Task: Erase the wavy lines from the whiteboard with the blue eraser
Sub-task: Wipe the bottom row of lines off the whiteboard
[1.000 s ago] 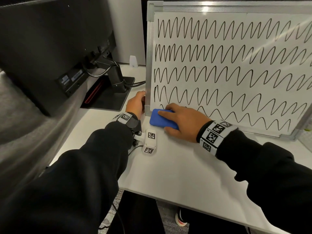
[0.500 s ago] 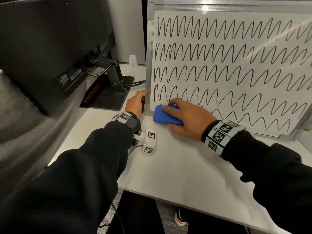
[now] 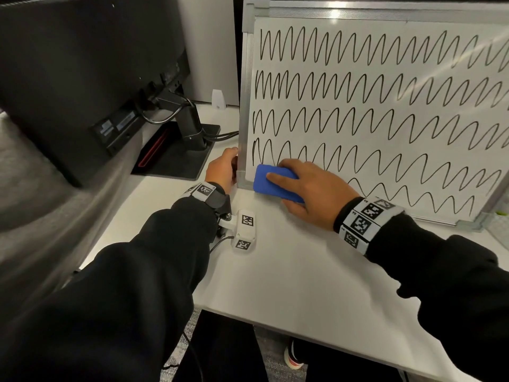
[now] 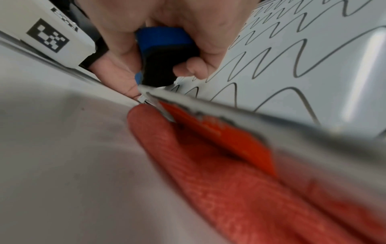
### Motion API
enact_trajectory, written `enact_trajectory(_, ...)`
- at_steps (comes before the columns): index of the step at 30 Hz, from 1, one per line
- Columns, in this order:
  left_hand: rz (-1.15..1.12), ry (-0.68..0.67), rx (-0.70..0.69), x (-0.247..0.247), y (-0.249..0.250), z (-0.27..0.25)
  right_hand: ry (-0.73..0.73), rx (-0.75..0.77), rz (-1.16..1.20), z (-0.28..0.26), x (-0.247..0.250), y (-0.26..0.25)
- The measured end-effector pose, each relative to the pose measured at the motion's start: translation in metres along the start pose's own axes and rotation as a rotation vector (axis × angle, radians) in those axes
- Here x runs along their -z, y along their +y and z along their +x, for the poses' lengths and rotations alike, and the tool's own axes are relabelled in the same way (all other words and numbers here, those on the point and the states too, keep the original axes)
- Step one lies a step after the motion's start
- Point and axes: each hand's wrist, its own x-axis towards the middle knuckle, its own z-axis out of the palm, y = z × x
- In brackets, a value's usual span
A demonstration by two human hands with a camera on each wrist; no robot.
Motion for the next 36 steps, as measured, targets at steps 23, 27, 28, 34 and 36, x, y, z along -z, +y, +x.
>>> enact_trajectory(23,-0.036,-0.001,-0.024,-0.003,0.010,-0.017,0.044,-0.216,0.240,-0.008,-0.001,-0.014)
enact_trajectory(27,-0.017,0.002,-0.043,-0.004,0.010,-0.017,0.060,-0.235,0.210,-0.014,-0.001,-0.012)
enact_trajectory(28,-0.014,0.004,-0.044,-0.004,0.008,-0.016,0.062,-0.232,0.205,-0.014,-0.001,-0.013)
enact_trajectory(34,-0.026,-0.013,-0.042,-0.004,0.013,-0.018,0.114,-0.259,0.212,-0.016,-0.002,-0.013)
enact_trajectory(36,-0.054,-0.007,-0.037,-0.006,0.015,-0.017,0.099,-0.257,0.200,-0.016,-0.001,-0.014)
